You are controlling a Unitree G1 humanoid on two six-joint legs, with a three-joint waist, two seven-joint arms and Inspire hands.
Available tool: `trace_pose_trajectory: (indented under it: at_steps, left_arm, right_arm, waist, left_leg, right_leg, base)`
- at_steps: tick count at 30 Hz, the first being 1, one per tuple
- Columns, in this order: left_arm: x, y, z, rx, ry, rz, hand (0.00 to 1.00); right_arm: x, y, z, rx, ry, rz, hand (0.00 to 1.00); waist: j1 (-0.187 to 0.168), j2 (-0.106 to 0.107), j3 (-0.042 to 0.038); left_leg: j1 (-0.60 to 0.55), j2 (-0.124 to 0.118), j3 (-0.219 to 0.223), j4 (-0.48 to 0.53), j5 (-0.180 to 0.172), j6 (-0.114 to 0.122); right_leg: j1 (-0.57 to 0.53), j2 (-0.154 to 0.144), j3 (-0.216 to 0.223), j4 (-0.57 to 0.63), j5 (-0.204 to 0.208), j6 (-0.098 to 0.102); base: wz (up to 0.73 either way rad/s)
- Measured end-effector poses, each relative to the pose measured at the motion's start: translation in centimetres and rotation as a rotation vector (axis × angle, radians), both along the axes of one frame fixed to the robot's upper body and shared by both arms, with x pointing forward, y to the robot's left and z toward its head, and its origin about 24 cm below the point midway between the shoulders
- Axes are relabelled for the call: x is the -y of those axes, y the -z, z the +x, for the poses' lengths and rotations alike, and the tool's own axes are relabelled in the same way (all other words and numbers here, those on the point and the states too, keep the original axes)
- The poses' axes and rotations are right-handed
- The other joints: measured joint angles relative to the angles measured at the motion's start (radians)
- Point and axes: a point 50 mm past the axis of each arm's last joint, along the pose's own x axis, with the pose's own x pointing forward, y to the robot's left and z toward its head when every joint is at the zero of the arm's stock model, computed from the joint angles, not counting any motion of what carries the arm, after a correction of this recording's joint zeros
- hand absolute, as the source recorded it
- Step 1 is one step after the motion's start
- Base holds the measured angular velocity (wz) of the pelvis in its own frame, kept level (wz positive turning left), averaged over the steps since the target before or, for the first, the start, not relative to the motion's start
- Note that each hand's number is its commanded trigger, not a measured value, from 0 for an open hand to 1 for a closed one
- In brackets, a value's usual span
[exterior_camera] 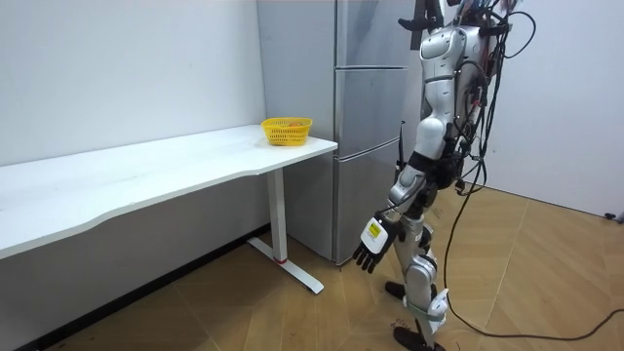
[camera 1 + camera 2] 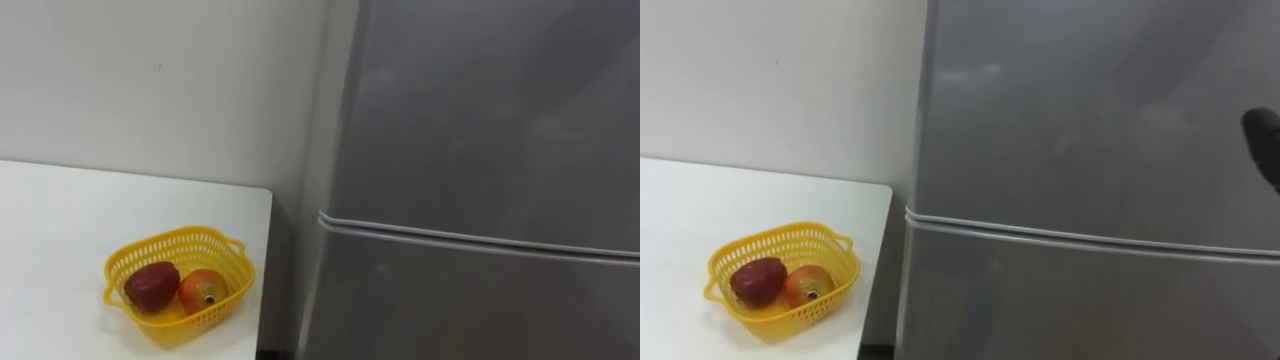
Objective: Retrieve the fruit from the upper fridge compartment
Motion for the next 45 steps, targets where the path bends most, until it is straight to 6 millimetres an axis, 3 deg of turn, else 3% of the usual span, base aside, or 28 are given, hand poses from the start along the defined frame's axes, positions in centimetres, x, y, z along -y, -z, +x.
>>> trace_pose_trajectory:
  at_steps: [5, 10, 15, 17, 19, 21, 25, 27, 30, 34, 39, 45]
  left_arm:
    - [-0.3, -0.1, 0.0, 0.010, -0.019, 0.009, 0.00]
    - [-0.5, -0.2, -0.2, 0.012, -0.027, 0.046, 0.00]
    - [-0.5, -0.2, 0.2, 0.006, -0.042, 0.052, 0.00]
    - [-0.4, -0.1, 0.0, 0.000, -0.046, 0.052, 0.00]
    - [-0.5, -0.2, 0.1, 0.002, -0.049, 0.058, 0.00]
    - [-0.6, -0.3, 0.6, 0.014, -0.050, 0.066, 0.00]
    - [-0.2, -0.2, 0.4, 0.000, -0.061, 0.059, 0.00]
    - [0.0, -0.2, 0.3, 0.002, -0.062, 0.058, 0.00]
    - [0.5, -0.2, 0.7, 0.035, -0.078, 0.046, 0.00]
    - [0.6, -0.1, 0.3, 0.027, -0.091, 0.037, 0.00]
    - [0.7, -0.1, 0.1, 0.020, -0.095, 0.032, 0.00]
    - [1.4, 0.3, -0.9, -0.029, -0.121, 0.010, 0.00]
  right_arm:
    - [2.3, 0.0, -1.5, 0.072, 0.144, 0.058, 0.00]
    - [4.4, 2.9, -2.1, 0.003, 0.275, 0.140, 0.00]
    - [7.7, 9.6, -3.3, -0.153, 0.454, 0.440, 0.00]
    - [8.1, 11.8, -4.1, -0.196, 0.513, 0.532, 0.00]
    - [8.8, 14.6, -5.0, -0.259, 0.594, 0.628, 0.00]
    - [9.3, 18.6, -6.7, -0.373, 0.700, 0.769, 0.00]
    - [8.4, 24.4, -10.1, -0.578, 0.824, 0.950, 0.00]
    - [6.9, 28.2, -12.3, -0.727, 0.873, 1.098, 0.00]
    - [5.3, 31.5, -15.1, -0.859, 0.952, 1.230, 0.00]
    - [4.0, 33.5, -17.3, -0.978, 0.979, 1.312, 0.00]
    - [2.5, 35.0, -17.7, -1.170, 0.884, 1.309, 0.00]
    - [0.5, 36.9, -19.7, -1.422, 0.803, 1.387, 0.00]
  waist:
    - [-0.016, 0.012, -0.0059]
    - [-0.025, 0.023, -0.0064]
    - [-0.026, 0.040, -0.0098]
    - [-0.026, 0.055, -0.0123]
    - [-0.034, 0.063, -0.0098]
    - [-0.031, 0.076, -0.0131]
    - [-0.030, 0.097, -0.0125]
    - [-0.029, 0.104, -0.0105]
    - [-0.026, 0.108, -0.0100]
    - [-0.026, 0.108, -0.0093]
    - [-0.023, 0.109, -0.0056]
    - [-0.013, 0.110, -0.0052]
  left_leg:
    - [0.000, 0.003, 0.002, -0.004, -0.001, 0.001]
    - [0.001, 0.005, 0.036, 0.000, -0.001, 0.001]
    - [-0.011, 0.000, 0.044, -0.004, -0.002, 0.003]
    - [-0.011, 0.000, 0.044, -0.002, -0.002, 0.003]
    - [-0.011, 0.000, 0.043, 0.001, -0.002, 0.003]
    - [-0.014, 0.000, 0.042, 0.001, -0.002, 0.003]
    - [-0.014, -0.002, 0.039, -0.001, -0.002, 0.003]
    - [-0.014, -0.002, 0.039, 0.002, -0.002, 0.003]
    - [-0.012, -0.003, 0.038, 0.009, -0.002, 0.003]
    - [-0.010, -0.005, 0.039, 0.014, -0.002, 0.003]
    - [-0.007, -0.007, 0.050, 0.009, -0.003, 0.004]
    - [-0.005, -0.005, 0.051, -0.001, -0.006, 0.008]
  right_leg:
    - [0.001, 0.003, 0.000, 0.001, 0.001, -0.001]
    - [0.001, 0.002, 0.001, 0.000, 0.008, -0.002]
    - [-0.019, 0.000, 0.010, 0.002, 0.008, 0.003]
    - [-0.017, -0.001, 0.007, 0.007, 0.009, 0.002]
    - [-0.016, -0.001, 0.009, 0.003, 0.008, 0.003]
    - [-0.018, 0.001, 0.019, 0.004, 0.006, 0.006]
    - [-0.016, -0.001, 0.018, 0.005, 0.000, 0.012]
    - [-0.018, -0.001, 0.019, 0.011, -0.006, 0.016]
    - [-0.017, -0.002, 0.019, 0.017, -0.008, 0.016]
    - [-0.015, -0.004, 0.021, 0.023, -0.014, 0.011]
    - [-0.019, -0.002, 0.034, 0.028, -0.010, 0.014]
    - [-0.016, 0.001, 0.033, 0.020, 0.000, 0.015]
  base:
    - [0.00]
    - [-0.07]
    - [-0.02]
    - [0.00]
    - [0.04]
    - [0.02]
    - [0.03]
    - [0.00]
    - [0.00]
    - [-0.01]
    - [-0.05]
    - [0.00]
